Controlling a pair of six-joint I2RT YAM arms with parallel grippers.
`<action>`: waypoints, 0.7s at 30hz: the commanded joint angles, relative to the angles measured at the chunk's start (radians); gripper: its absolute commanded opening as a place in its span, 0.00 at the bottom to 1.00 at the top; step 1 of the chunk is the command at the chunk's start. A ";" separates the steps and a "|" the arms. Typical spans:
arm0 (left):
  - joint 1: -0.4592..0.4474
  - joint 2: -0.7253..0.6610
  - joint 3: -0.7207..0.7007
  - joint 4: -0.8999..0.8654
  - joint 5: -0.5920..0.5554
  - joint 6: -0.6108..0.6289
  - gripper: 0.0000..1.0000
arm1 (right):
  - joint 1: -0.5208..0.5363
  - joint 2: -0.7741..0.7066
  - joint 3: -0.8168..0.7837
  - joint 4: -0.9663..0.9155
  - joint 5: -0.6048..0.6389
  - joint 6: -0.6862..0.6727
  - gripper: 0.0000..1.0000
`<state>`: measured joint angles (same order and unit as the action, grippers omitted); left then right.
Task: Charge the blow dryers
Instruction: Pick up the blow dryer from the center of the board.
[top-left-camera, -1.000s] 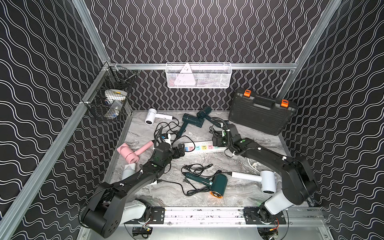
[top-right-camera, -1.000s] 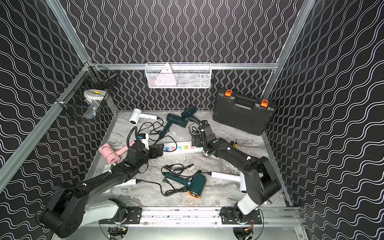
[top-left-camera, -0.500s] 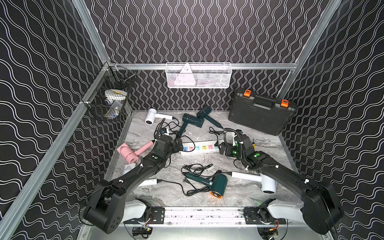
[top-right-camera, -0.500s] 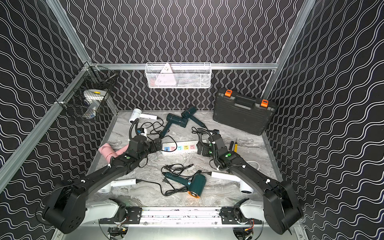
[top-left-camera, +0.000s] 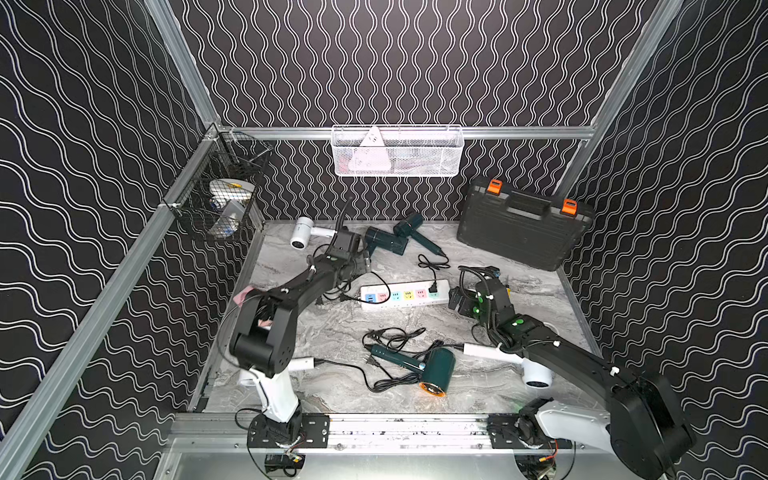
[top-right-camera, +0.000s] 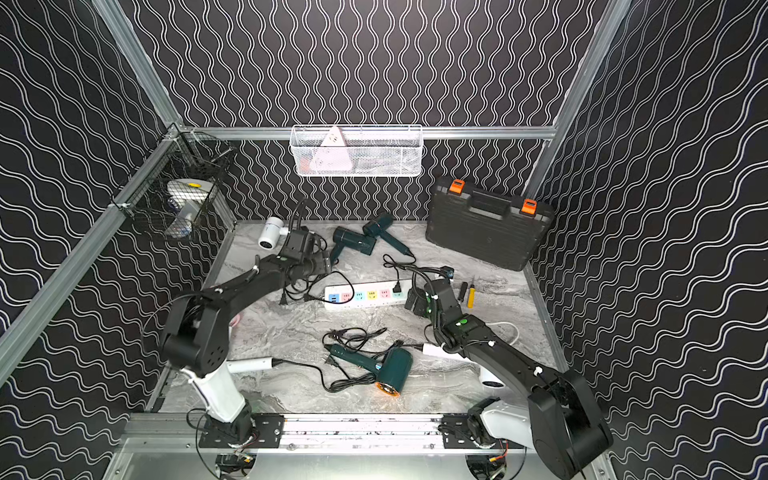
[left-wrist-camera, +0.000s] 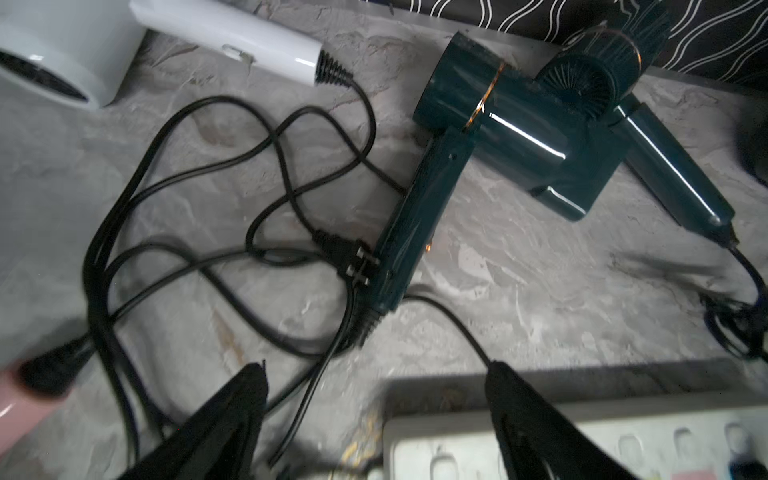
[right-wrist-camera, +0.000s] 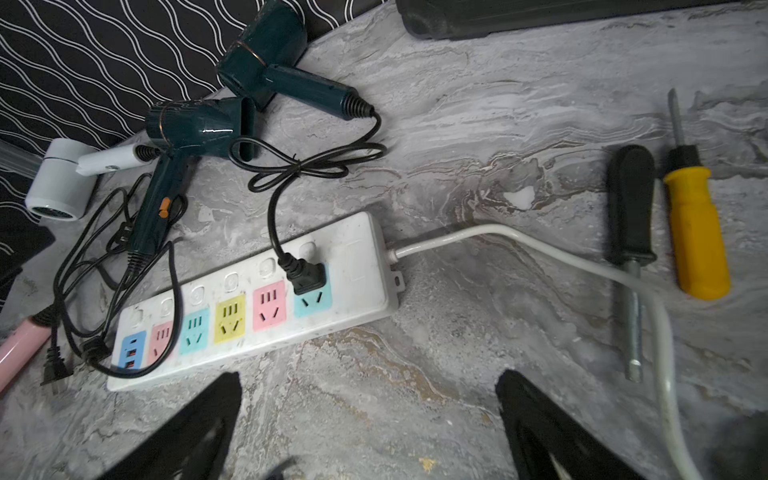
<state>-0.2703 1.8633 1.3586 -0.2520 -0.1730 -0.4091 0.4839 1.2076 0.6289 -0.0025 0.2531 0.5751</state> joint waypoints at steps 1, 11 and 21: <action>0.003 0.112 0.145 -0.103 0.043 0.100 0.81 | -0.013 -0.018 -0.013 0.040 0.034 0.037 1.00; 0.022 0.472 0.592 -0.300 0.116 0.198 0.74 | -0.051 -0.001 -0.019 0.047 0.022 0.043 1.00; 0.025 0.592 0.709 -0.303 0.142 0.199 0.51 | -0.059 0.023 -0.009 0.045 0.024 0.045 1.00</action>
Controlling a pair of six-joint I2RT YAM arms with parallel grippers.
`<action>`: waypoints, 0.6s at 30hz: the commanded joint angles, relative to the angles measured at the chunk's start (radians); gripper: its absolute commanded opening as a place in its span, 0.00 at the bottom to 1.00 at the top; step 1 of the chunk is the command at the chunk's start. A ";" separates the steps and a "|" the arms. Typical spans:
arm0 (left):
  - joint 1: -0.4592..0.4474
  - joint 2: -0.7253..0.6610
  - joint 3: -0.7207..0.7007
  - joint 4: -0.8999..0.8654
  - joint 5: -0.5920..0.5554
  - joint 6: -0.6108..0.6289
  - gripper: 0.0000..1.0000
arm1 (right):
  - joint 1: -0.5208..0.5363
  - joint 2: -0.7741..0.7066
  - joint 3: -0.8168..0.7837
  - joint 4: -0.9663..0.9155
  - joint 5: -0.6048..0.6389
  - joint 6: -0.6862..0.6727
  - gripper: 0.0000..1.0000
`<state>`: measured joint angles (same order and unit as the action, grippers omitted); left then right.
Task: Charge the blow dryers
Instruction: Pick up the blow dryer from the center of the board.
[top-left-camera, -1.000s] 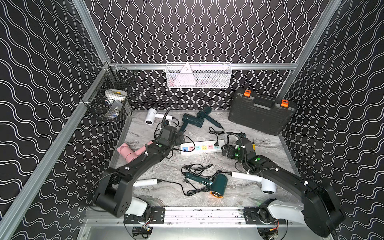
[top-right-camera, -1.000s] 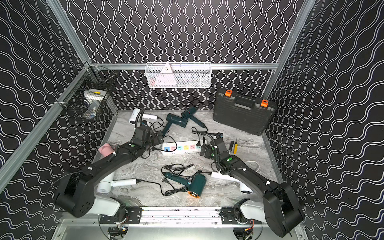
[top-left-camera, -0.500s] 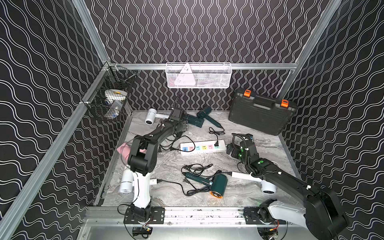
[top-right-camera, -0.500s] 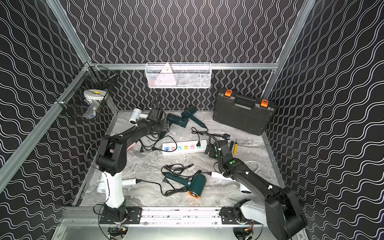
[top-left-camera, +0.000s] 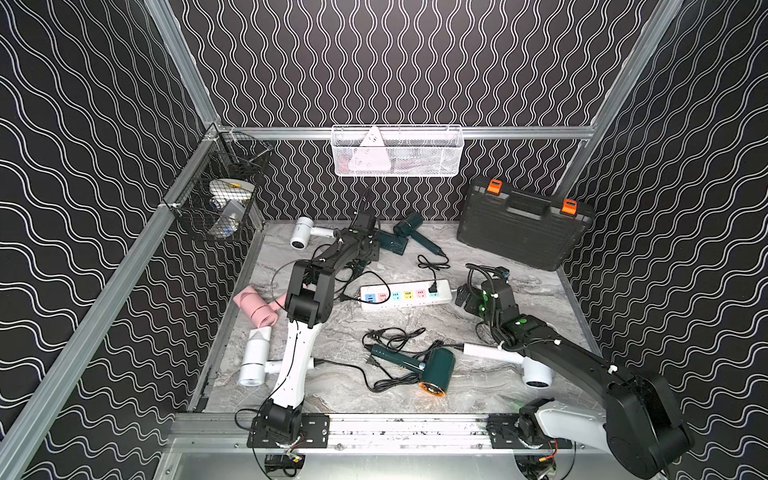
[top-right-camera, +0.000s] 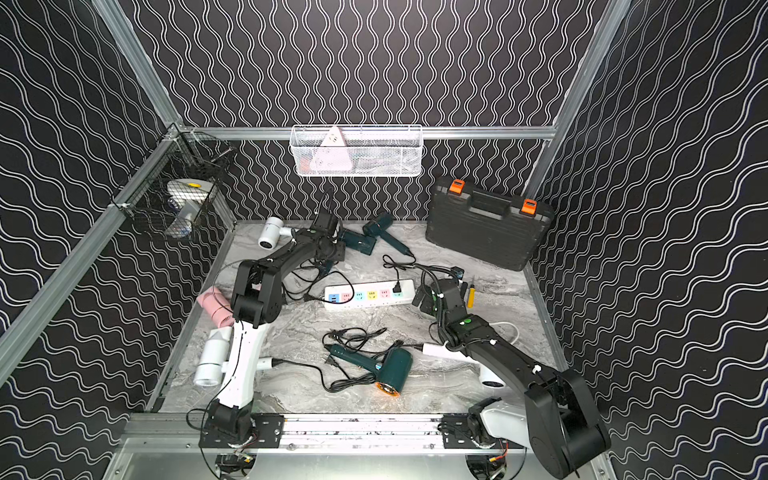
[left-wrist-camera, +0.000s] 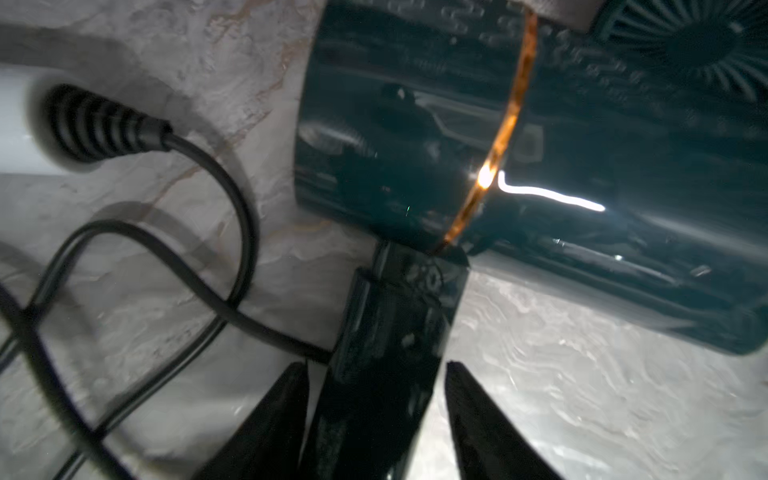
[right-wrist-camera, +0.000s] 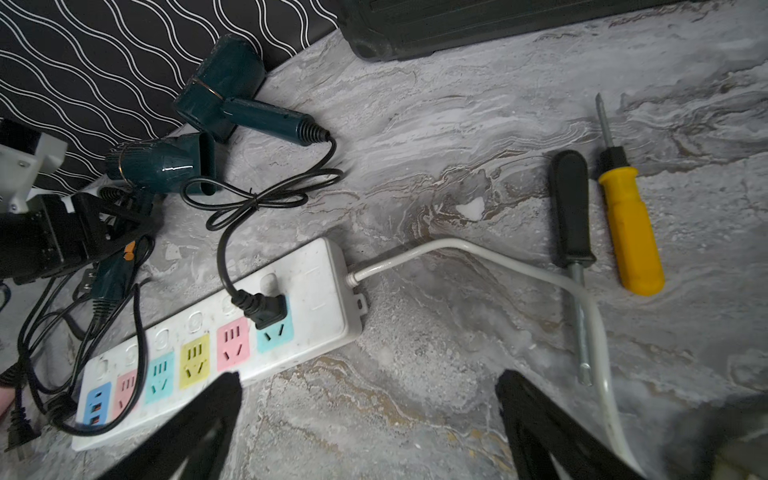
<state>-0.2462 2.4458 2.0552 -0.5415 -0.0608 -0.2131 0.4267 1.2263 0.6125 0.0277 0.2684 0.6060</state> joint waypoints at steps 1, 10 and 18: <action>0.002 0.014 0.012 -0.010 0.039 0.002 0.48 | -0.002 0.004 0.008 0.014 0.009 0.014 1.00; 0.002 -0.048 -0.011 -0.014 0.055 -0.001 0.24 | -0.005 0.000 0.009 0.008 0.008 0.017 1.00; 0.004 -0.200 -0.047 -0.019 0.051 -0.044 0.24 | -0.006 -0.013 0.006 0.006 0.008 0.020 1.00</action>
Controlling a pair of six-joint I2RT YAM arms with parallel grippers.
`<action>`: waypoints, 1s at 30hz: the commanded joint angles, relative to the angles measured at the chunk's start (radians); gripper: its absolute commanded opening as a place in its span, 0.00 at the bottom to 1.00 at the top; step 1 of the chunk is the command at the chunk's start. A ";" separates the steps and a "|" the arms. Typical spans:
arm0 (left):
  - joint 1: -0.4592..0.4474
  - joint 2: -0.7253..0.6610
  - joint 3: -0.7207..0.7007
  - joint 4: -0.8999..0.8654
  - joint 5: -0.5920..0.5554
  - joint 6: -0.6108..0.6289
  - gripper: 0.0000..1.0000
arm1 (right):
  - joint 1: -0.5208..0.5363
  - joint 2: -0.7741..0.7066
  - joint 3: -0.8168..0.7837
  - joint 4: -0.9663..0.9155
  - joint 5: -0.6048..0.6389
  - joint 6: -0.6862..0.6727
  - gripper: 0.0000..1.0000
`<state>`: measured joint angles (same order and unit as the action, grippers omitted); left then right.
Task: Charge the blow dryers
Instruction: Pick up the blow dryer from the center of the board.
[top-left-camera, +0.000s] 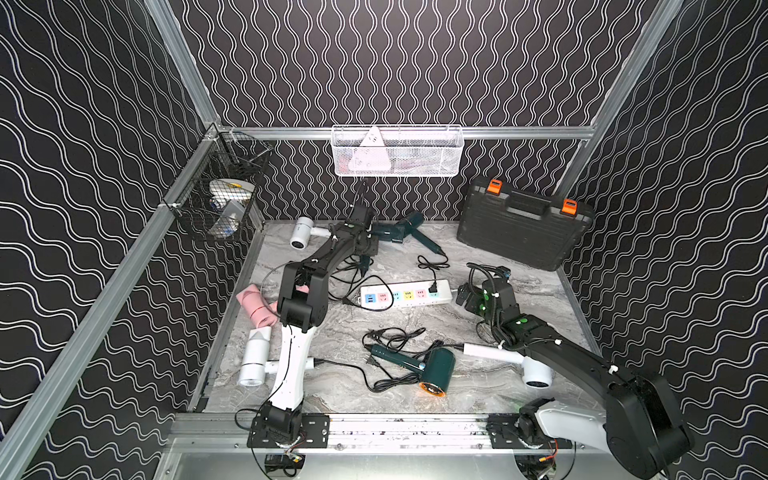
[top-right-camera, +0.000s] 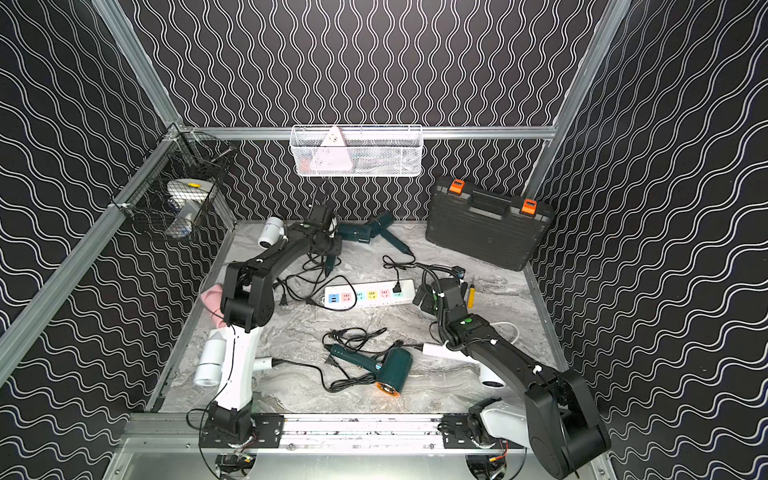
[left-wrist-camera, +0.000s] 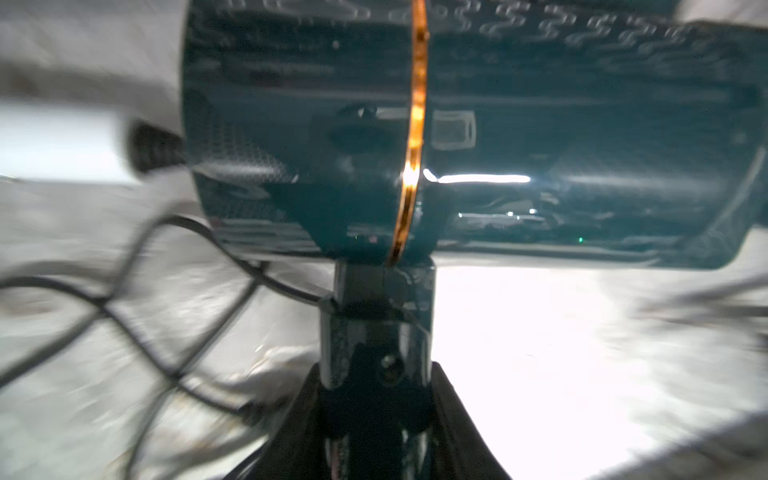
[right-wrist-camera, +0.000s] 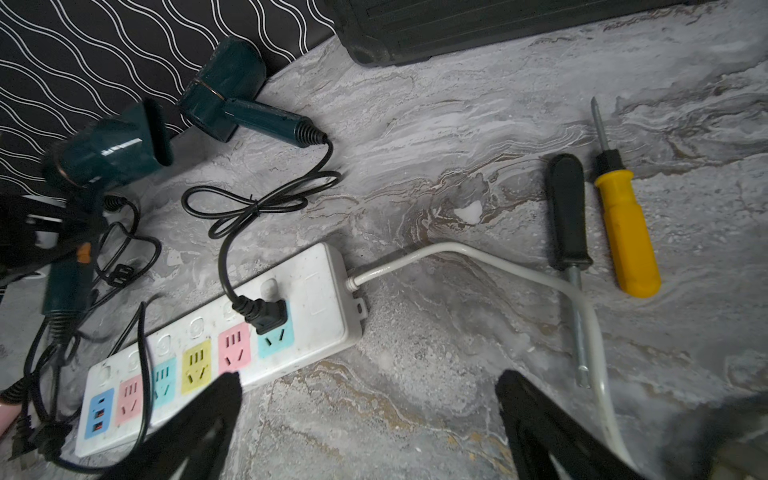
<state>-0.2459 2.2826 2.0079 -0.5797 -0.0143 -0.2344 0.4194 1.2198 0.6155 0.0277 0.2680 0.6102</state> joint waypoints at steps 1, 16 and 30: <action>0.002 -0.044 0.005 0.012 0.000 -0.028 0.24 | 0.001 -0.006 0.003 0.006 0.007 0.016 1.00; 0.012 0.000 0.039 0.018 0.079 -0.224 0.17 | -0.004 -0.002 0.006 0.001 0.001 0.016 1.00; 0.047 0.014 0.081 0.031 0.016 -0.158 0.18 | -0.004 0.034 0.020 0.014 -0.099 -0.046 1.00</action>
<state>-0.2092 2.3142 2.0930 -0.5926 0.0238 -0.4137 0.4168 1.2499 0.6292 0.0277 0.2157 0.5865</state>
